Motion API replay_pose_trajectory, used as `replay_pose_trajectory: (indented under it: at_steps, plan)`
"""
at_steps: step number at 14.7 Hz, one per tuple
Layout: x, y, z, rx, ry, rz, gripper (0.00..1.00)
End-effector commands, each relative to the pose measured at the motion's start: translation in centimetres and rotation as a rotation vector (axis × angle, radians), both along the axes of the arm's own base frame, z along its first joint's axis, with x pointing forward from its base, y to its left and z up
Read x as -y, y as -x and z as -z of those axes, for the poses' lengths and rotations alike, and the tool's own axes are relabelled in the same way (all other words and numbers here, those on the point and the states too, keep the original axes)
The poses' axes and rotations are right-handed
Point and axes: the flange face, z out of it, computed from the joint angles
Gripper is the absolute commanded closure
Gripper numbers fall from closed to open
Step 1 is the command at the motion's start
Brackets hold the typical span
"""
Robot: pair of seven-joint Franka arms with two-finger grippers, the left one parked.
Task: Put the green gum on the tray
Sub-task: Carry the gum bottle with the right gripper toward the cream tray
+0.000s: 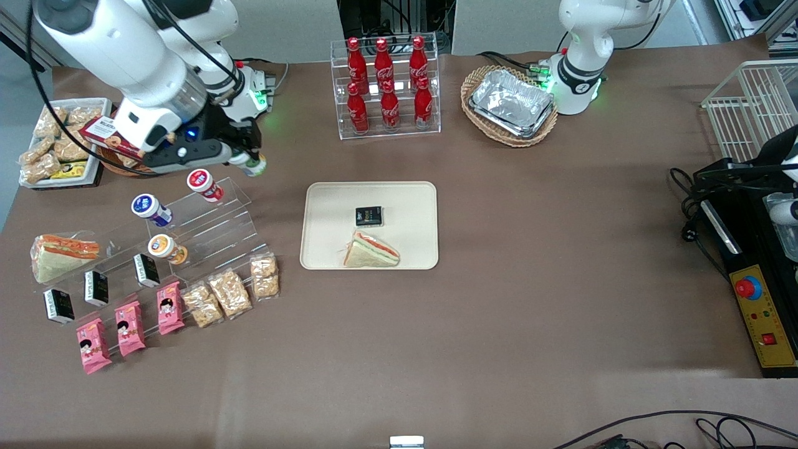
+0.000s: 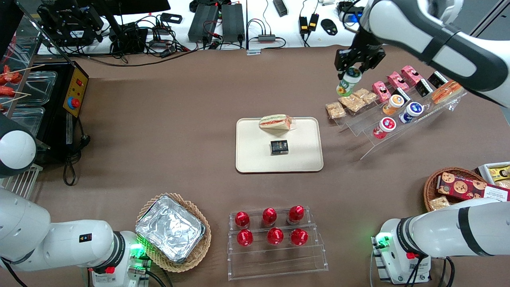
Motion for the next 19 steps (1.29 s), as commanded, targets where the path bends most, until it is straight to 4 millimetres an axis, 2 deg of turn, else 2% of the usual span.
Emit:
replay_pose_trajectory:
  at_steps: [1,3,4,6,8,14,19]
  plan:
    - [-3.4,1.7,5.2,-0.006,0.025,0.063,0.77]
    - [-6.6,4.2,9.7,0.012,0.064,0.085,0.77]
    - [-7.0,4.9,11.9,0.024,0.063,0.113,0.77]
    - [-9.2,7.3,15.7,0.051,0.058,0.121,0.77]
    - [-9.6,9.0,19.2,0.072,0.054,0.127,0.77]
    - [-7.3,11.1,27.6,0.101,0.028,0.139,0.77]
    - [-7.1,10.8,32.3,0.100,-0.007,0.146,0.77]
